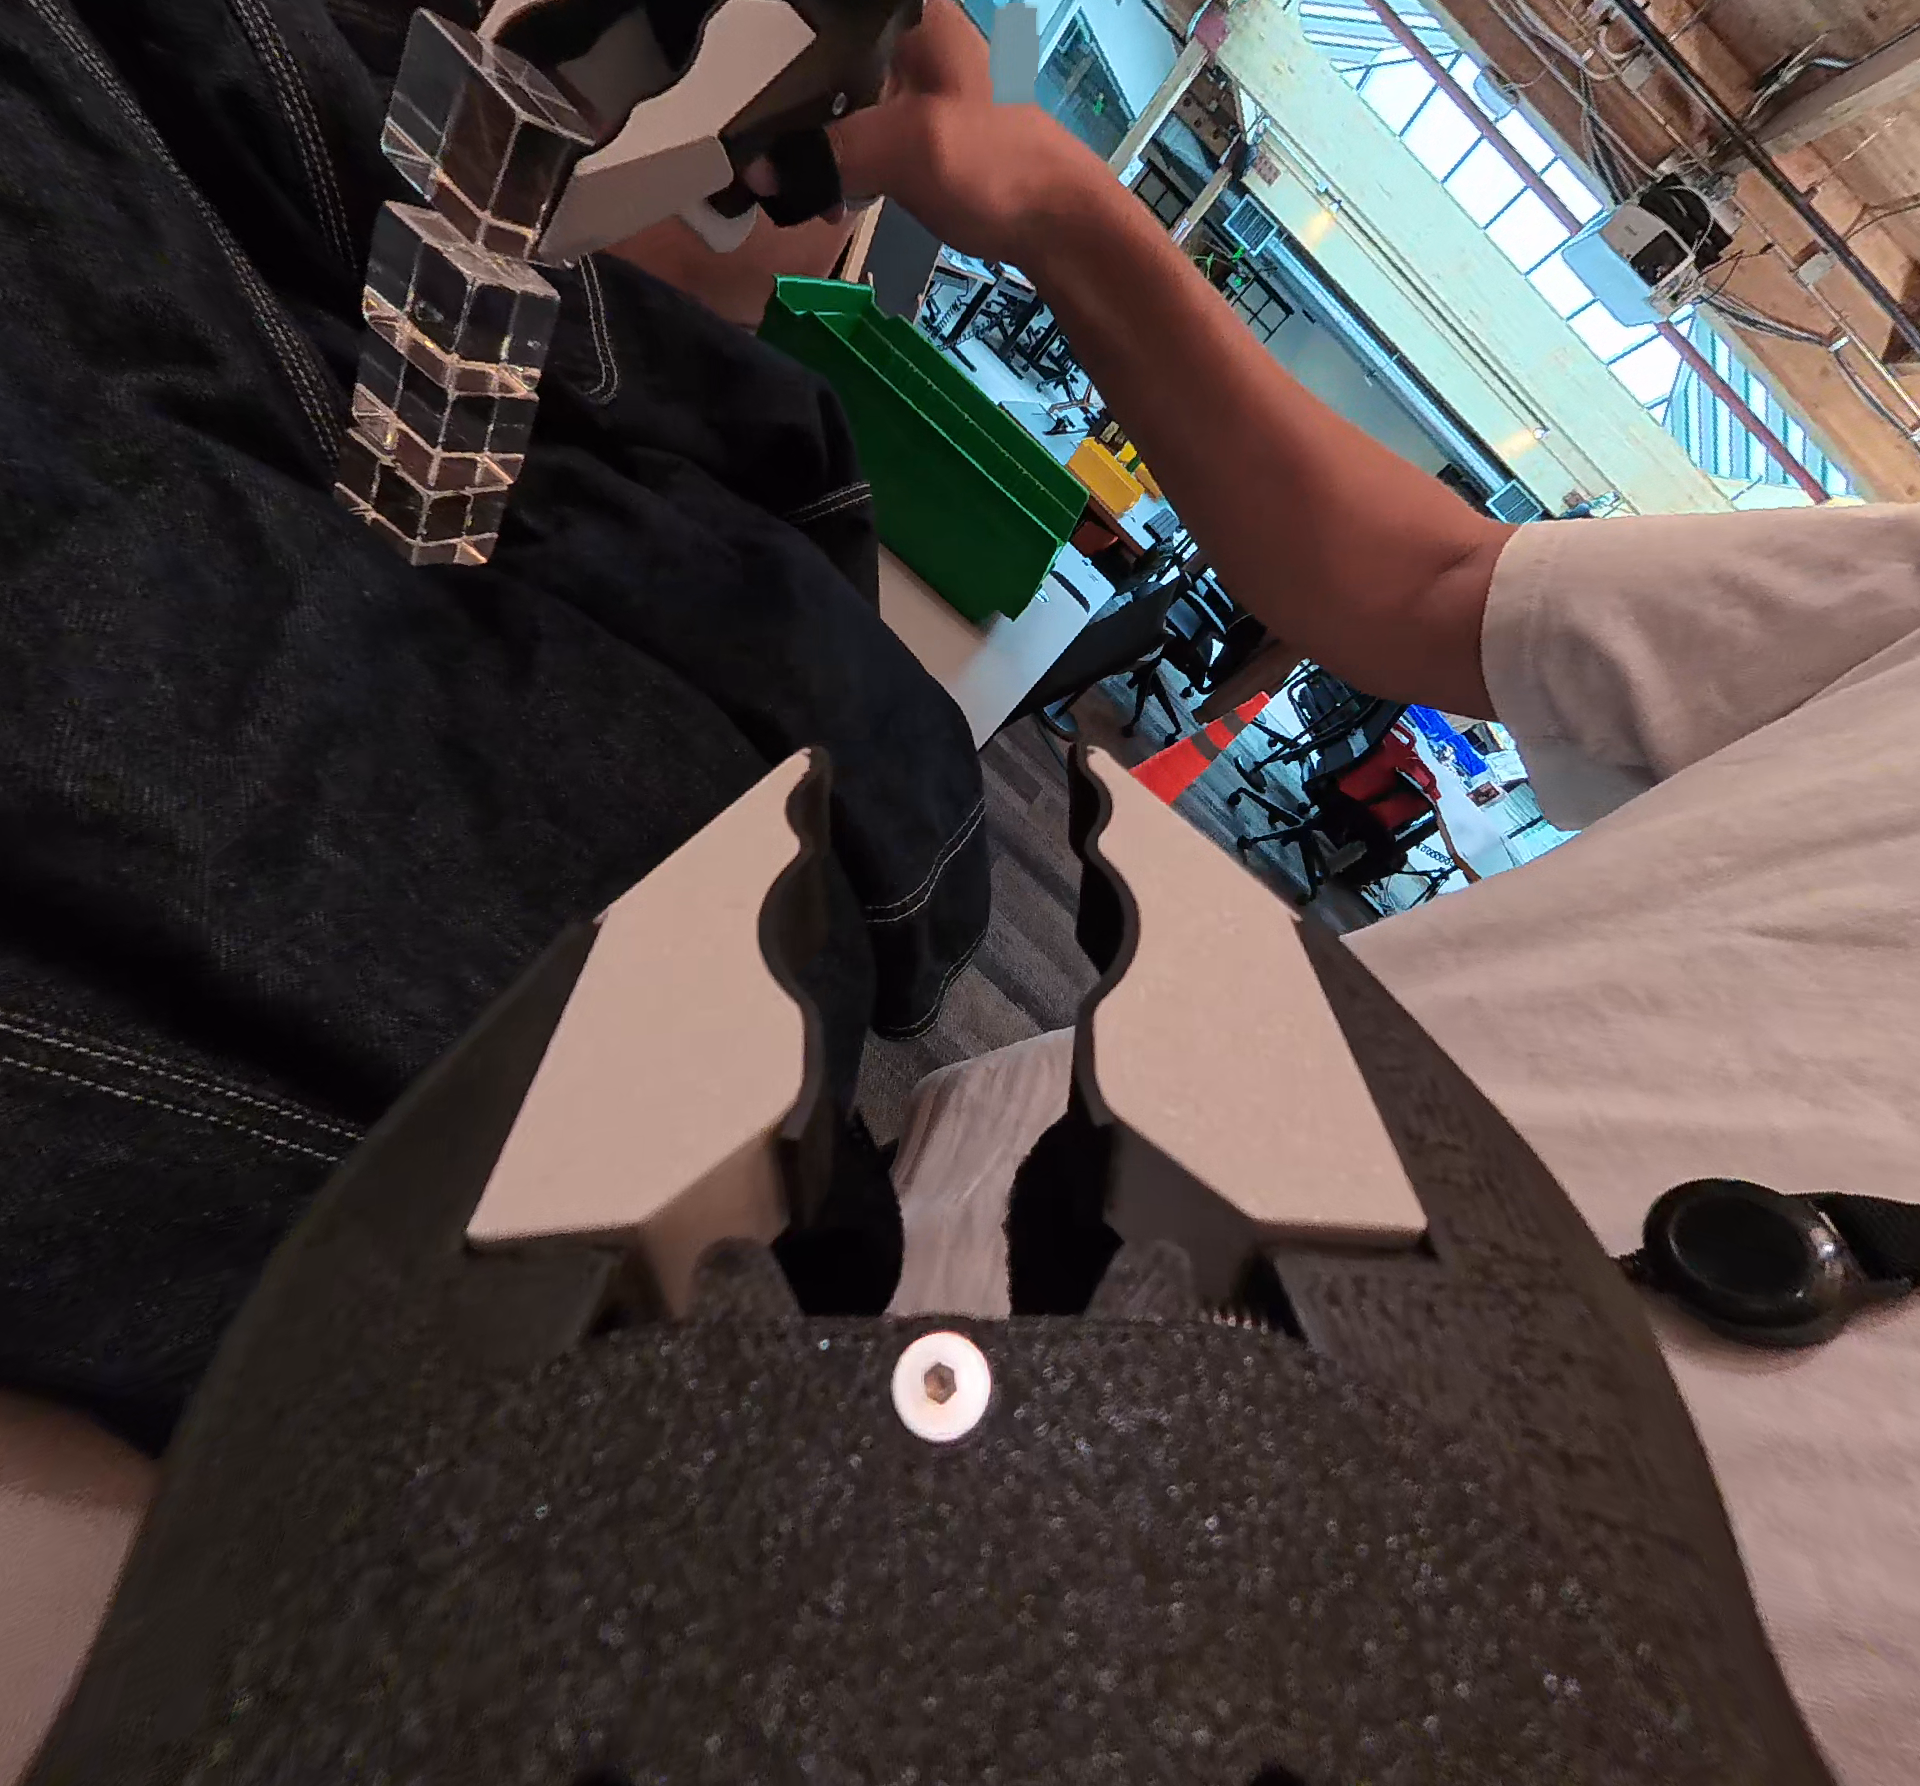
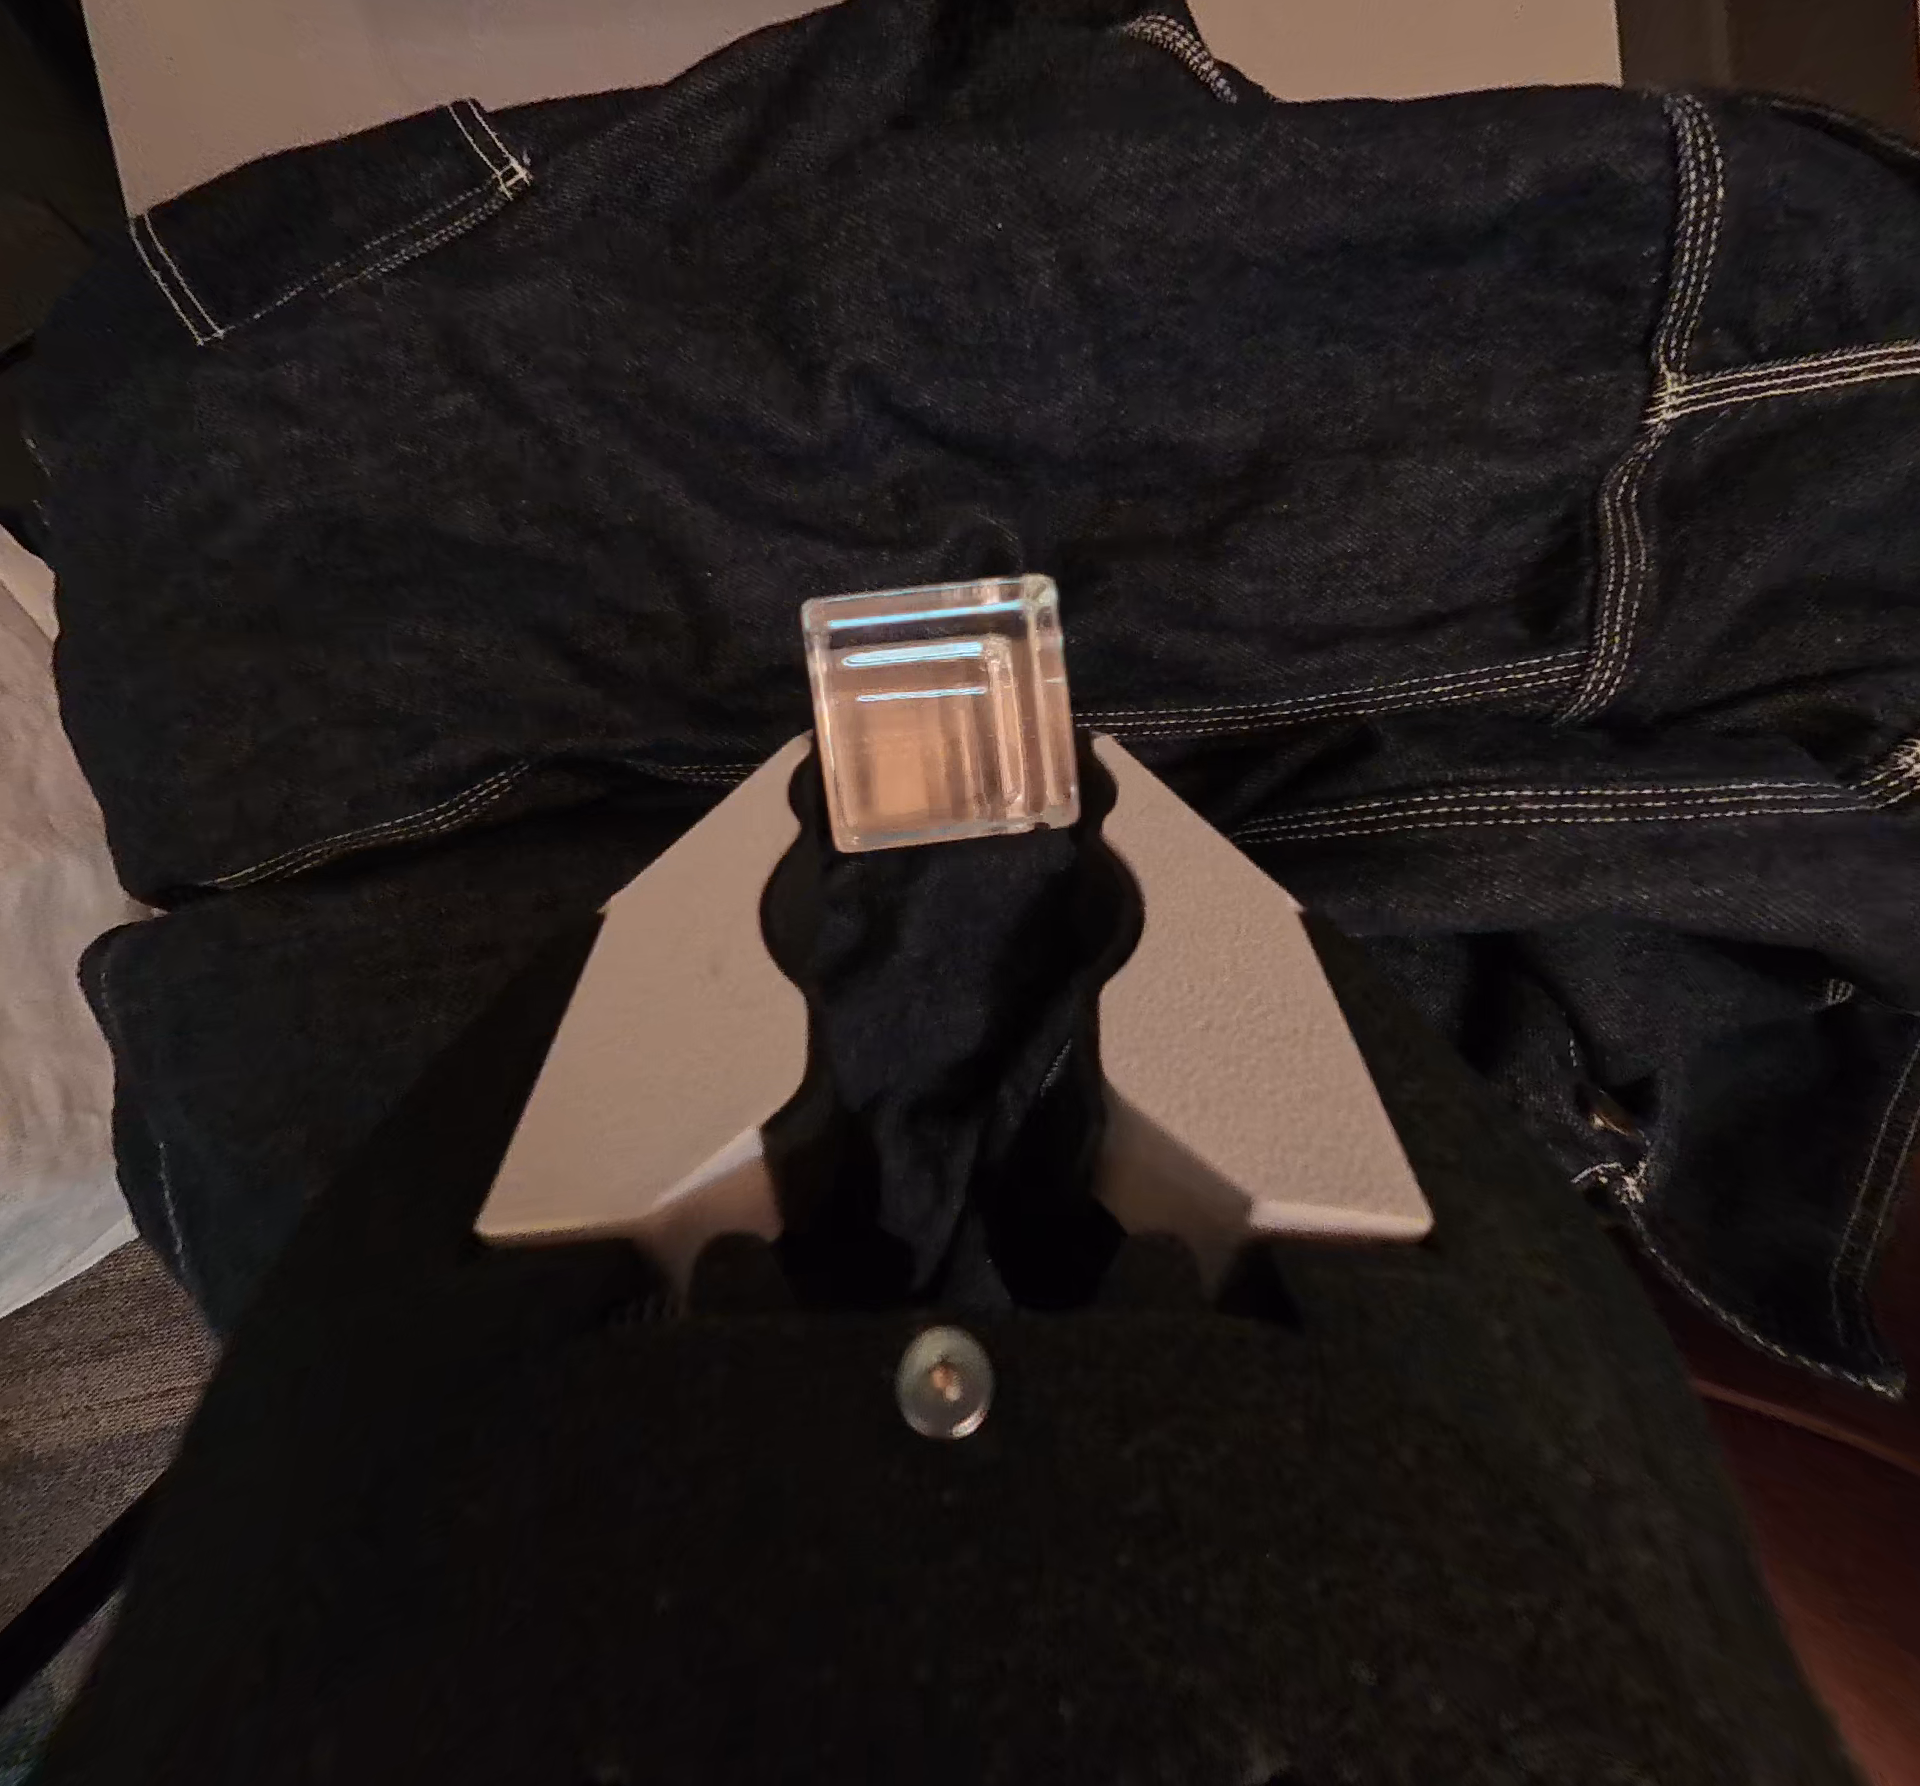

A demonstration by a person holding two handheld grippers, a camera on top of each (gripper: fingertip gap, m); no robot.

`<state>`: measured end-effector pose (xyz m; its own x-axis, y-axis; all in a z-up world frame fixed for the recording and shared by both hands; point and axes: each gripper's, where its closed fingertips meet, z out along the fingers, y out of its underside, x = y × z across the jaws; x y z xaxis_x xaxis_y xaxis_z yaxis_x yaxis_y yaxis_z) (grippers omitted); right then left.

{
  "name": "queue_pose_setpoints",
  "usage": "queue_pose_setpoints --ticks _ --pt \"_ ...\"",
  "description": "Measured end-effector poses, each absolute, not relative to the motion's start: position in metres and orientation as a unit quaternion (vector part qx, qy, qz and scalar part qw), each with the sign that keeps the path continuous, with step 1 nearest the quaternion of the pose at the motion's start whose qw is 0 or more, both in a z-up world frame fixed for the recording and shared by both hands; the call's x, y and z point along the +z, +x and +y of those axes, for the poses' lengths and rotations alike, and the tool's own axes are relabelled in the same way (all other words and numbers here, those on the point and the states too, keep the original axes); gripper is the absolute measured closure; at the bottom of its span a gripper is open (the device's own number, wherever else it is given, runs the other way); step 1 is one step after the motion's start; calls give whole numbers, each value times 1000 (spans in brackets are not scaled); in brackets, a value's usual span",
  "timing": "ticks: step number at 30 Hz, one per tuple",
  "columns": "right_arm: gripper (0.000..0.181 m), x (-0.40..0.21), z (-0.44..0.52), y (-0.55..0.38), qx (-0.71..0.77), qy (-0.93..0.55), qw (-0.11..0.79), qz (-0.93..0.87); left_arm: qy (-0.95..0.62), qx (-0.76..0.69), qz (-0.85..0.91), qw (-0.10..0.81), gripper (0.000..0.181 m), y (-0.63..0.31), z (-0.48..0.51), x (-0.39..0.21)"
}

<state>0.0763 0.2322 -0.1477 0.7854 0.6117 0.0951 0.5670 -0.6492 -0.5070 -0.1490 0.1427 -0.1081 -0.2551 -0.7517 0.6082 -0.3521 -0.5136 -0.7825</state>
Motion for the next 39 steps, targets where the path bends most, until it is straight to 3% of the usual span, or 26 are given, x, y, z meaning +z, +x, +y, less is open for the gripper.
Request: queue_pose_setpoints --ticks 39 --pt "135 -156 234 74 75 -909 277 -301 -584 -640 477 146 134 -149 132 -112"
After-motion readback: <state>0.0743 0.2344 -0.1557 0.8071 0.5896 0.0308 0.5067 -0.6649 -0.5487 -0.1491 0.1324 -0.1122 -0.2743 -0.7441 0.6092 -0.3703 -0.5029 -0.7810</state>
